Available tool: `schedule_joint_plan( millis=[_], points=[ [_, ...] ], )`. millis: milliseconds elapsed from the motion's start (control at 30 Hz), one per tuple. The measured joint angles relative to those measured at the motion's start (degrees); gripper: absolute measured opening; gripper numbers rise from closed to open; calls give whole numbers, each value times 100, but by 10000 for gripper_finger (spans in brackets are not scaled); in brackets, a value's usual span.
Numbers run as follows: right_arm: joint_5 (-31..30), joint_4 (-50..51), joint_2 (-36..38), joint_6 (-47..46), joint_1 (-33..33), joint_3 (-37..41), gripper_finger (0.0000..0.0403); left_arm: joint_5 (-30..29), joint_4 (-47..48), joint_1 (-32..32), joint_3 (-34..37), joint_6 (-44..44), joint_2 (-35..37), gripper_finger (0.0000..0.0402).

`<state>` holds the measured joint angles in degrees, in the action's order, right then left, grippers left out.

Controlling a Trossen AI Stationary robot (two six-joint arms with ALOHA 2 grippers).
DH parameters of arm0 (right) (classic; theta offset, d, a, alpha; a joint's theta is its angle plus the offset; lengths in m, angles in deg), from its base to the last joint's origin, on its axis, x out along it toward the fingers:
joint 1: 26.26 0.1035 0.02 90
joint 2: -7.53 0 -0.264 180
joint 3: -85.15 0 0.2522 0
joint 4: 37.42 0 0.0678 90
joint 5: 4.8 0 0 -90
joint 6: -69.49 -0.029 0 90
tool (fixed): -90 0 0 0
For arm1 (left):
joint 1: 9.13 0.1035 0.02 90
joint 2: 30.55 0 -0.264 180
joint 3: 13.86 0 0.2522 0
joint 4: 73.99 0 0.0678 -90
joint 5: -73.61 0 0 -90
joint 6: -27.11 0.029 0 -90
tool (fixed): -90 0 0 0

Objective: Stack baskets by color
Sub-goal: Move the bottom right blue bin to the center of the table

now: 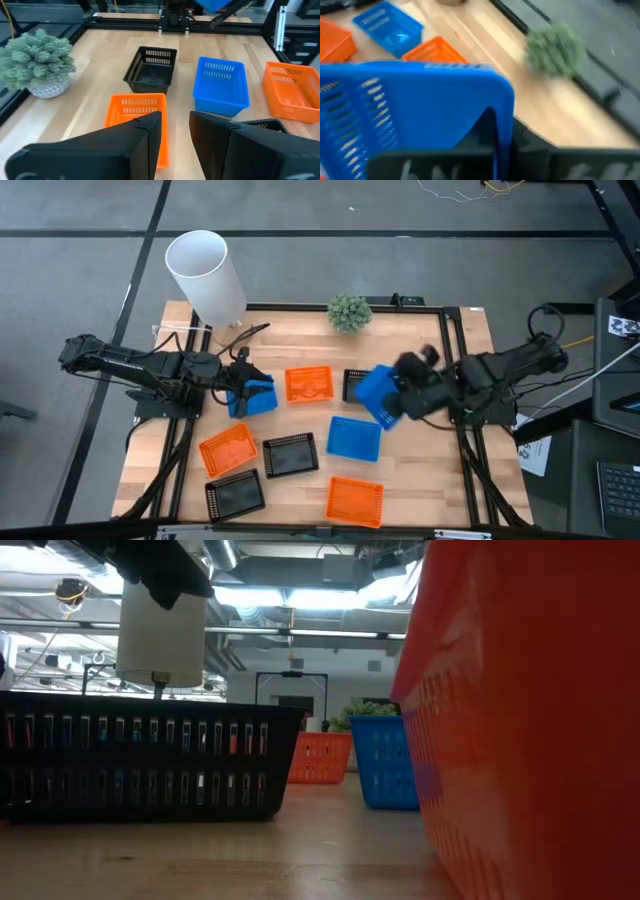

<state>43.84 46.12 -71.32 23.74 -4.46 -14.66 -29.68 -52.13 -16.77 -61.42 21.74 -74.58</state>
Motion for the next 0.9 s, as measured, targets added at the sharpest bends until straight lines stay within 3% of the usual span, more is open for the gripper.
schedule_joint_plan(
  millis=[167,300,400,533,700,900],
  points=[
    [597,-1808,-585,2528,-923,39,0,-311,19,0,0,-46,32,92],
    [1847,-3144,-1108,3802,-1583,42,0,-721,140,-2,0,-87,371,92],
    [2757,-4109,-1483,4480,-1956,45,0,-1361,449,-2,0,-179,753,92],
    [3661,-5211,-1876,4993,-2338,45,0,-1964,885,0,-2,-117,1354,92],
    [4298,-6322,-2382,5224,-2643,45,0,-1873,1352,0,-2,-202,1844,92],
    [5466,-6411,-2955,4889,-2647,49,0,-1866,1746,0,-2,-513,1985,92]
  ],
)
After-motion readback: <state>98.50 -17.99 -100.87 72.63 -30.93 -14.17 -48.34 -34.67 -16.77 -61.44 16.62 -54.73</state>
